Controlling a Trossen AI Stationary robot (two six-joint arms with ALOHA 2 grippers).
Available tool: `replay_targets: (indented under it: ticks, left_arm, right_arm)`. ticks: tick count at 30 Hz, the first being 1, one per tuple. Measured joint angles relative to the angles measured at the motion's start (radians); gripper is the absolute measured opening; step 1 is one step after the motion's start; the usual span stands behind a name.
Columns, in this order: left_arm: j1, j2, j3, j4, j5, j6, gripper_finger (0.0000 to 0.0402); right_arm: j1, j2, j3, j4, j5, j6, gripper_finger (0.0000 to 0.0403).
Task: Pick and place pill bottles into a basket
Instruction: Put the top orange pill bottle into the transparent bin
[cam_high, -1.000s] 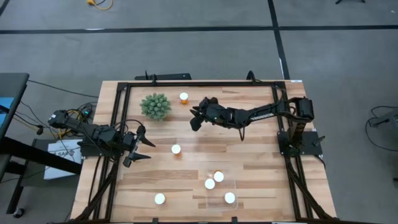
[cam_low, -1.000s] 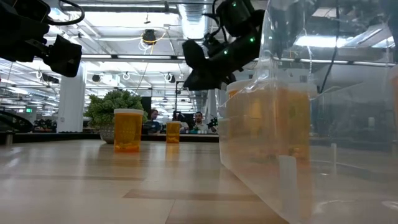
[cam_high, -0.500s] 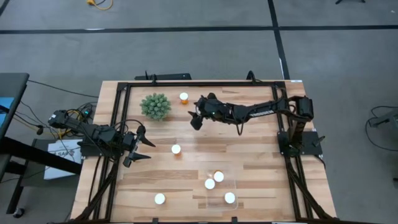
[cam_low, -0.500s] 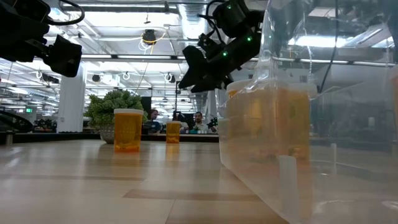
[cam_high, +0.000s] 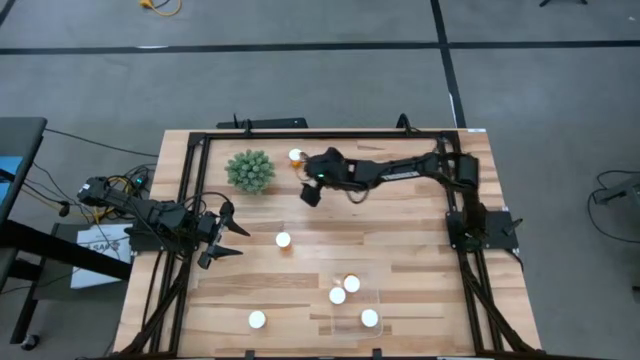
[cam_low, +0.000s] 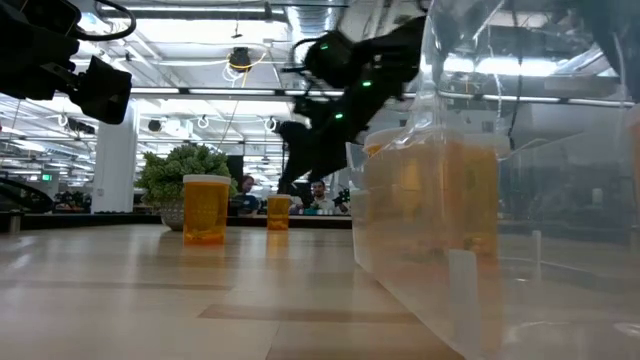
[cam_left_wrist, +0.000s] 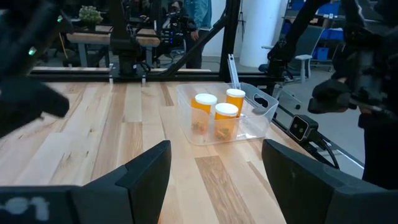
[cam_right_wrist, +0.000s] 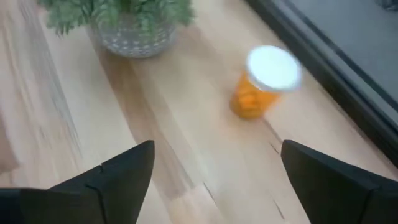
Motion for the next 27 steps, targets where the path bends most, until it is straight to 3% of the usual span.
replay_targets:
  ticks: [8, 13, 17, 23, 27]
  left_arm:
    - [0.000, 0.000, 0.000, 0.000, 0.000, 0.000, 0.0242]
    - [0.000, 0.000, 0.000, 0.000, 0.000, 0.000, 0.0242]
    - [0.000, 0.000, 0.000, 0.000, 0.001, 0.000, 0.0242]
    - [0.000, 0.000, 0.000, 0.000, 0.001, 0.000, 0.0242]
    - [0.000, 0.000, 0.000, 0.000, 0.002, 0.000, 0.0242]
  right_arm:
    - [-0.021, 0.131, 0.263, -0.184, 0.060, -0.054, 0.0342]
    - [-0.052, 0.125, 0.278, -0.174, 0.052, -0.040, 0.0341]
    - [-0.087, 0.125, 0.296, -0.211, -0.062, 0.023, 0.0340]
    - [-0.109, 0.127, 0.326, -0.211, -0.071, 0.049, 0.0340]
    - [-0.127, 0.127, 0.368, -0.282, -0.134, 0.100, 0.0340]
